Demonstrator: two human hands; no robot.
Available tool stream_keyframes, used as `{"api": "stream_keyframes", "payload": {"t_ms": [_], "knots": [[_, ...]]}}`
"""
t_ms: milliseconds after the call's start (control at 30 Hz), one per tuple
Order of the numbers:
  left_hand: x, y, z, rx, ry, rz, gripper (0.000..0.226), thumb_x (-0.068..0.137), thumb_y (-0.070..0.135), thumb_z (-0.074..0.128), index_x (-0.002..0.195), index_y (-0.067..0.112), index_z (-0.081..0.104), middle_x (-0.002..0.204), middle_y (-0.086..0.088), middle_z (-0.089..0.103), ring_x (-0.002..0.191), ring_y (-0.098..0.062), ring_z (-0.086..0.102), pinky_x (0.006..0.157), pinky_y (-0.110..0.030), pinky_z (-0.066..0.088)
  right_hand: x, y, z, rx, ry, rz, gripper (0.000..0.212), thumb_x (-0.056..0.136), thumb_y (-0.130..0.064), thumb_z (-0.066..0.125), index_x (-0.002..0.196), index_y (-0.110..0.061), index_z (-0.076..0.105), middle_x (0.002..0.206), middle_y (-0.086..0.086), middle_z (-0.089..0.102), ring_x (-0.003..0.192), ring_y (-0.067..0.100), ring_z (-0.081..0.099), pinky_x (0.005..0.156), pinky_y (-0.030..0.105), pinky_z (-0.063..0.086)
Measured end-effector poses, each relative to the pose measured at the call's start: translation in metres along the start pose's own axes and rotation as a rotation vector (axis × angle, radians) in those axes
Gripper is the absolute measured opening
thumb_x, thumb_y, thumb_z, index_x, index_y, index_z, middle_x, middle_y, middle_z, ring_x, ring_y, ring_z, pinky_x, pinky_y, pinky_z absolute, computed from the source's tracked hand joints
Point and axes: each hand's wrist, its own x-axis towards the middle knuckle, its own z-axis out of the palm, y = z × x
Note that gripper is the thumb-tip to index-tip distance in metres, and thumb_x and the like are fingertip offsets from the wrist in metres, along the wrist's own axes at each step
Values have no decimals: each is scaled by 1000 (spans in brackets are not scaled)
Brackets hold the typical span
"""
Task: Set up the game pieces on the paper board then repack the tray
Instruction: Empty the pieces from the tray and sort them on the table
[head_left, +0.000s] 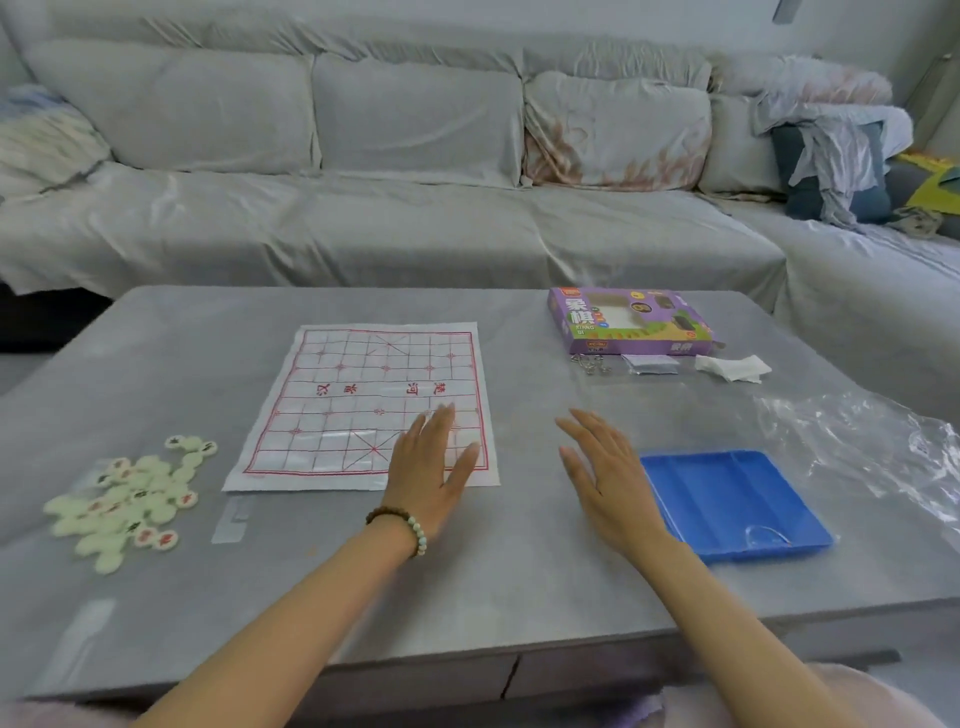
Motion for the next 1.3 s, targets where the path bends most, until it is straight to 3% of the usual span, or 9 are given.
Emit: {"api": "stream_keyframes", "payload": {"t_ms": [67, 233, 333, 567, 767, 933, 1033, 1200, 1300], "knots": [[-10, -36, -32, 91, 30, -41, 95, 71, 77, -3, 148, 22, 8, 156, 7, 7, 144, -15, -1, 115, -34, -2, 15, -34, 26, 51, -66, -53, 59, 91, -53, 21, 139, -25, 41, 151, -5, 30, 142, 13, 21, 112, 19, 4], [-55, -124, -107, 263, 122, -238, 76, 87, 65, 17, 148, 19, 11, 156, 3, 10, 144, -19, 2, 117, -38, 3, 38, -123, 102, 129, -245, -224, 47, 99, -46, 26, 143, -32, 31, 155, -12, 15, 144, 7, 8, 113, 22, -3], [-84, -165, -136, 331, 160, -314, 88, 76, 73, 10, 148, 21, 12, 156, 2, 11, 144, -20, 2, 117, -39, 5, 46, -165, 139, 41, -348, -293, 51, 98, -46, 18, 147, -32, 23, 157, -9, 9, 145, 9, 0, 112, 24, -7], [-120, -216, -161, 398, 58, -365, 117, 53, 94, 2, 148, 26, -6, 154, 8, -15, 143, -18, -13, 115, -38, -3, 58, -200, 177, -79, -505, -379, 48, 100, -44, 18, 147, -34, 22, 158, -9, 8, 145, 12, -2, 118, 36, -3], [-143, -235, -170, 320, 93, -221, 84, 75, 77, 29, 146, 35, 14, 153, 17, -3, 140, -5, -7, 111, -23, -4, 46, -198, 176, -91, -384, -428, 68, 87, -58, 5, 141, -30, 37, 152, -8, 29, 142, 11, 18, 115, 26, 2], [-162, -238, -171, 321, 45, -199, 76, 79, 75, 3, 145, 39, 9, 150, 20, -9, 140, -5, -15, 114, -28, -8, 26, -249, 184, 71, -433, -597, 58, 92, -51, 24, 141, -23, 40, 147, -6, 36, 135, 11, 30, 111, 20, 13], [-169, -234, -173, 360, -14, -180, 78, 77, 70, -13, 145, 36, 3, 148, 21, -11, 139, -5, -18, 111, -22, -17, 17, -274, 201, 109, -491, -631, 58, 92, -50, 25, 144, -26, 32, 151, -10, 28, 141, 4, 16, 114, 20, 5], [-178, -235, -183, 494, -48, -145, 54, 97, 49, 15, 140, 24, 38, 143, 8, 42, 135, -17, 34, 110, -31, 12, 17, -290, 222, 104, -498, -713, 54, 95, -43, 21, 145, -24, 30, 152, -11, 25, 141, 1, 5, 117, 26, -4], [-183, -239, -187, 348, -35, -161, 63, 93, 58, 16, 144, 24, 28, 149, 7, 31, 139, -7, 14, 112, -22, -1, 19, -293, 229, 76, -500, -779, 57, 97, -47, 16, 145, -22, 33, 152, -10, 29, 143, 4, 4, 117, 31, -5]]}}
